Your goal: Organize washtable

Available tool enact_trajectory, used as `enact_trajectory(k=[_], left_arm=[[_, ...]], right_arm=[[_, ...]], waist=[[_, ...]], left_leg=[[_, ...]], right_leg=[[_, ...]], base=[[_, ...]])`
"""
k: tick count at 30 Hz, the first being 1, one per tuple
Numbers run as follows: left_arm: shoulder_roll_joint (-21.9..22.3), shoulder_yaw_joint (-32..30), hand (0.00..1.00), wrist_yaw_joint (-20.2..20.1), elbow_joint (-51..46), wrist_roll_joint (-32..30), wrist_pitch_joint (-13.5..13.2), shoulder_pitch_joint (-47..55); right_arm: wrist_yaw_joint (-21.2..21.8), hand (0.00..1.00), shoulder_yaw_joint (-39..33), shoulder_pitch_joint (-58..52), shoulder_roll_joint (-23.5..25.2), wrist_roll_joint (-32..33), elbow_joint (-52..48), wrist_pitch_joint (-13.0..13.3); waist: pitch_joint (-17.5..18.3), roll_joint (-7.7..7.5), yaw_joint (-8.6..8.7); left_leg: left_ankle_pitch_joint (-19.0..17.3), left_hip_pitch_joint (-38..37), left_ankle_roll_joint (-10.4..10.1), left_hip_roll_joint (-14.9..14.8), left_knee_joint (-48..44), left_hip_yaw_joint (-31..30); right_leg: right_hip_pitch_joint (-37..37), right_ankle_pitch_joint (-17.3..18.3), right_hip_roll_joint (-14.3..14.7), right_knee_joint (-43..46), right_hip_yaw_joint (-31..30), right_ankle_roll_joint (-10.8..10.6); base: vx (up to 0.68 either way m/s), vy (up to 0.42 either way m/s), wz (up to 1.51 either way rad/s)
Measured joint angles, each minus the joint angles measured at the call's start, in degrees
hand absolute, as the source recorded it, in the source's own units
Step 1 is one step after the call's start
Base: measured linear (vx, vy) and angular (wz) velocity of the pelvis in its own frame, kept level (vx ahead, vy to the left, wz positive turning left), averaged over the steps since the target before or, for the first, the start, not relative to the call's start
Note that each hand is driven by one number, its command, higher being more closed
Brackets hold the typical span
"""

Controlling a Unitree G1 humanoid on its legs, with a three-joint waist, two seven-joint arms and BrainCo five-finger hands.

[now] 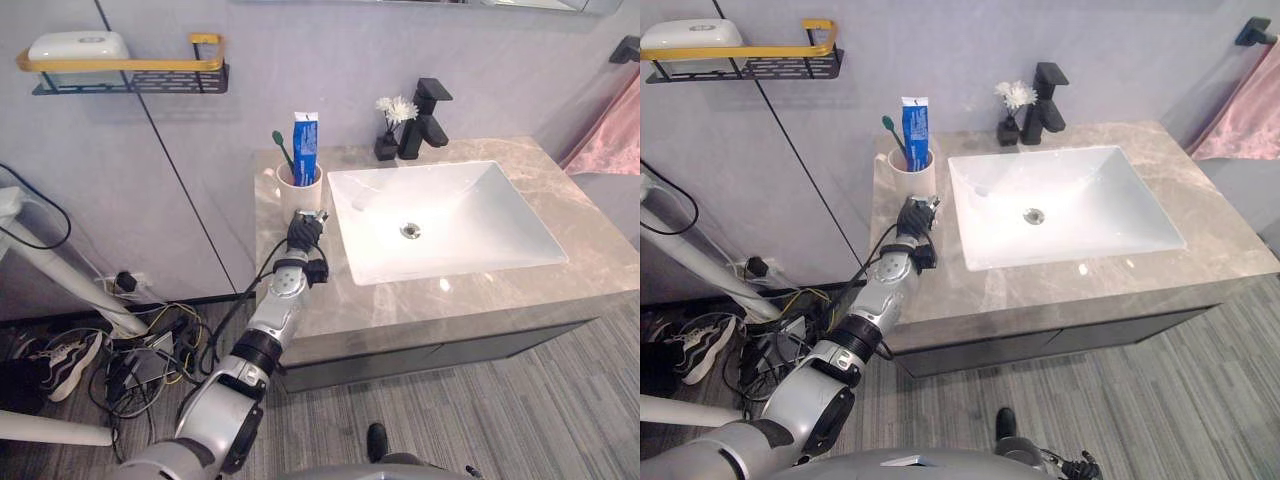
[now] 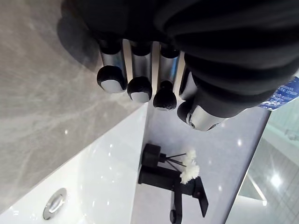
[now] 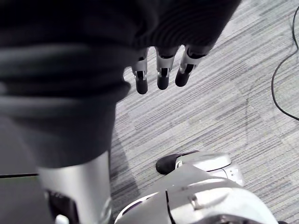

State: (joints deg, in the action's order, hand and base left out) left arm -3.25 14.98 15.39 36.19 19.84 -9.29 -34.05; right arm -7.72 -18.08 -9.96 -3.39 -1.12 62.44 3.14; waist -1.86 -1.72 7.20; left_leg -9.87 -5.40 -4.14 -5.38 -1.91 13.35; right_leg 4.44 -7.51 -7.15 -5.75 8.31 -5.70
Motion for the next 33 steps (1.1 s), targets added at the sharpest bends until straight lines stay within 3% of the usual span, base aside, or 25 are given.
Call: enact_trajectory(k=[14,20,25,29,33], left_arm=[[-0.1,-7.9,1.00,3.3,4.6,2.4,-0.1,-7.2],[-2.0,-11.3,1.00,4.5,6.0,2.5,-0.2,-11.0],[-2.5,-14.6,1.00,5.4,6.6,4.0,-0.3,-13.0],[-2.5,-12.8,1.00,5.5,6.0,3.4,-0.2,-12.8],[-4.0,-3.1,1.00,4.0,-3.9,-2.8,0.1,-7.6]], right_arm=[[0.5,0.00,-0.1,-0.3,-0.1,0.0,-2.0,0.0],[1.1,0.00,-0.7,-0.4,-0.3,0.0,-3.1,-0.1],[1.5,0.00,-1.1,-0.4,-0.3,0.0,-4.0,0.0],[1.5,0.00,-2.2,-0.5,-0.1,0.0,-3.9,0.0],[1.7,0.00,-2.3,-0.6,-0.2,0.0,-3.9,0.1]], waist=[[-0.7,0.86,0.36],[-2.1,2.03,0.46],[-2.6,2.69,1.76],[-2.7,2.77,1.83],[-2.8,2.94,1.50]], left_leg=[[-0.3,0.5,-0.3,0.0,0.6,3.1],[-0.4,1.2,-0.4,0.1,0.9,6.5],[-0.5,1.0,-0.6,0.0,1.2,8.6],[-0.5,1.0,-0.6,0.0,1.2,8.7],[-0.5,1.1,-0.6,0.0,1.1,7.8]], right_leg=[[2.7,-0.5,0.7,0.0,-3.1,0.1],[5.4,-1.5,1.4,0.0,-6.4,0.3],[6.7,-1.9,2.2,0.0,-8.5,0.5],[6.7,-1.9,2.2,0.0,-8.6,0.5],[6.3,-1.9,2.0,0.0,-7.7,0.5]], base=[[0.01,0.003,-0.12],[0.00,-0.007,-0.29],[0.01,-0.011,-0.22],[0.00,-0.002,-0.02],[0.00,0.007,0.09]])
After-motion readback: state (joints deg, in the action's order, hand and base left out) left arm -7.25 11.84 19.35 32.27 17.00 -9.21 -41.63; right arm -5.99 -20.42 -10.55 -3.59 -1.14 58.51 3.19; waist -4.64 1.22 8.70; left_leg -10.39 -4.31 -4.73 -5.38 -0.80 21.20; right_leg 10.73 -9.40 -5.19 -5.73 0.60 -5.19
